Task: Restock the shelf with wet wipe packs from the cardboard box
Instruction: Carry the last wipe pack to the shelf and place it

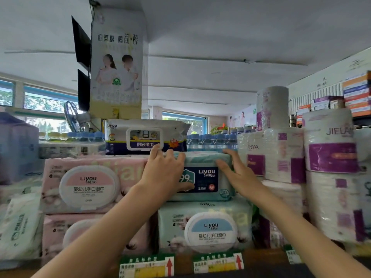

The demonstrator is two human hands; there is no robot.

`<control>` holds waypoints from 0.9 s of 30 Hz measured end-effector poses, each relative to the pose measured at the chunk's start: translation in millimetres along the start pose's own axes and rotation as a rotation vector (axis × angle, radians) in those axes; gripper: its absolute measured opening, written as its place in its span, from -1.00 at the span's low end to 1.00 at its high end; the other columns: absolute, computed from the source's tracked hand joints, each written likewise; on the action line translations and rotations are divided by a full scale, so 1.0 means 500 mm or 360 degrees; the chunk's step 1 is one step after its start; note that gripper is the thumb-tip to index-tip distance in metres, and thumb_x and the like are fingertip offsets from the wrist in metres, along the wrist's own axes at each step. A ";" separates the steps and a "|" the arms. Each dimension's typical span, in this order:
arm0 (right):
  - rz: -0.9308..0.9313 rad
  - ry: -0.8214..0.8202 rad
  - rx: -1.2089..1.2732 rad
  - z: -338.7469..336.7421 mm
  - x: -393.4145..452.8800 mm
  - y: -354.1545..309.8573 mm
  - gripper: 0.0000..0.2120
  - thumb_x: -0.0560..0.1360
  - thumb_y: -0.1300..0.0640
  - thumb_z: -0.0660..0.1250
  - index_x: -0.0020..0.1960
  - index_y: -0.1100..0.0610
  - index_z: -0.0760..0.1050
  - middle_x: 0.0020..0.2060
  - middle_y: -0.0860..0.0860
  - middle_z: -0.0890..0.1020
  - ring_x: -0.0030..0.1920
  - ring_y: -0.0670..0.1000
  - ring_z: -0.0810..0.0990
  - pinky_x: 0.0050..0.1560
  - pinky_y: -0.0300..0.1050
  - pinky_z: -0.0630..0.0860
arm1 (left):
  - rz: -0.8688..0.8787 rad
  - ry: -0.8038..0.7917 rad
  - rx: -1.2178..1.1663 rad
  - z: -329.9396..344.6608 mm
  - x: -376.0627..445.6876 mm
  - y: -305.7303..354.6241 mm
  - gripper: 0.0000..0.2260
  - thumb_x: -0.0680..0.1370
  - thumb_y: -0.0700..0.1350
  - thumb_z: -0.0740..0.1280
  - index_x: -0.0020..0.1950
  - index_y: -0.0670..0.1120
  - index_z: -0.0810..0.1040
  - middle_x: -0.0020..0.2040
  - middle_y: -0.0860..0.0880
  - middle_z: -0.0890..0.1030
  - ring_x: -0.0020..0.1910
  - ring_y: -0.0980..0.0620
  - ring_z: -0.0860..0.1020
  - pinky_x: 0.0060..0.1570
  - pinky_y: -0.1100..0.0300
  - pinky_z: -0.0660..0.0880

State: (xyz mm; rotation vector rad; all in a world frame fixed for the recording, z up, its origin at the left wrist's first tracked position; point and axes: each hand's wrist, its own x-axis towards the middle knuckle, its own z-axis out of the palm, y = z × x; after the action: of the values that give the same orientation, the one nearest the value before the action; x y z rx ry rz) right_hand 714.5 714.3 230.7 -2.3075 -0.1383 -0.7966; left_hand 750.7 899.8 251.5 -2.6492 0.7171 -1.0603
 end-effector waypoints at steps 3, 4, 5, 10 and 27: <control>0.0012 0.0109 -0.0037 0.009 0.019 -0.002 -0.57 0.59 -0.12 0.00 0.39 0.05 0.20 0.06 0.08 0.58 0.02 0.09 0.57 0.00 -0.15 0.39 | -0.0067 0.0036 -0.0125 -0.001 0.003 0.004 -0.35 0.43 0.36 0.16 0.34 -0.06 0.26 0.27 -0.14 0.44 0.25 -0.17 0.41 0.41 -0.05 0.08; 0.0018 0.0125 -0.0070 0.008 0.026 -0.004 -0.56 0.59 -0.12 -0.02 0.39 0.07 0.22 0.09 0.13 0.59 -0.01 0.07 0.56 -0.02 -0.17 0.37 | -0.0097 0.0016 -0.0156 -0.003 0.004 0.009 -0.36 0.44 0.35 0.16 0.34 -0.06 0.26 0.26 -0.14 0.44 0.25 -0.17 0.41 0.41 -0.06 0.09; 0.0033 0.0136 -0.0085 0.005 0.032 -0.008 -0.55 0.60 -0.12 -0.03 0.39 0.08 0.23 0.10 0.15 0.59 -0.04 0.05 0.54 -0.06 -0.20 0.35 | -0.0121 0.0009 -0.0180 -0.006 0.006 0.016 -0.36 0.45 0.35 0.15 0.34 -0.07 0.27 0.26 -0.15 0.45 0.25 -0.17 0.41 0.40 -0.07 0.09; 0.0054 0.0119 -0.0166 -0.011 0.035 -0.015 -0.56 0.60 -0.11 -0.03 0.37 0.09 0.30 0.20 0.13 0.55 0.11 0.08 0.52 0.08 -0.20 0.31 | -0.0110 -0.0075 -0.0154 -0.007 0.026 0.026 -0.38 0.48 0.32 0.13 0.34 -0.11 0.25 0.25 -0.22 0.46 0.25 -0.18 0.42 0.40 -0.08 0.11; -0.0022 -0.0186 -0.0473 -0.004 -0.124 0.023 -0.11 0.42 -0.18 0.34 0.52 -0.12 -0.18 0.52 -0.09 0.08 0.47 -0.05 0.17 0.40 -0.11 0.18 | 0.0247 0.0490 -0.0131 0.103 -0.121 0.037 -0.51 0.46 0.10 0.14 0.27 -0.11 0.52 0.33 -0.18 0.49 0.30 -0.18 0.48 0.15 -0.08 0.49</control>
State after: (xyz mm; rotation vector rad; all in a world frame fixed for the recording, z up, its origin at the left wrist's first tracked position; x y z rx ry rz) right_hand 666.9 711.4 189.1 -2.6373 -0.0925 -0.7291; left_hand 741.5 914.6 171.7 -2.4711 1.0281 -1.4374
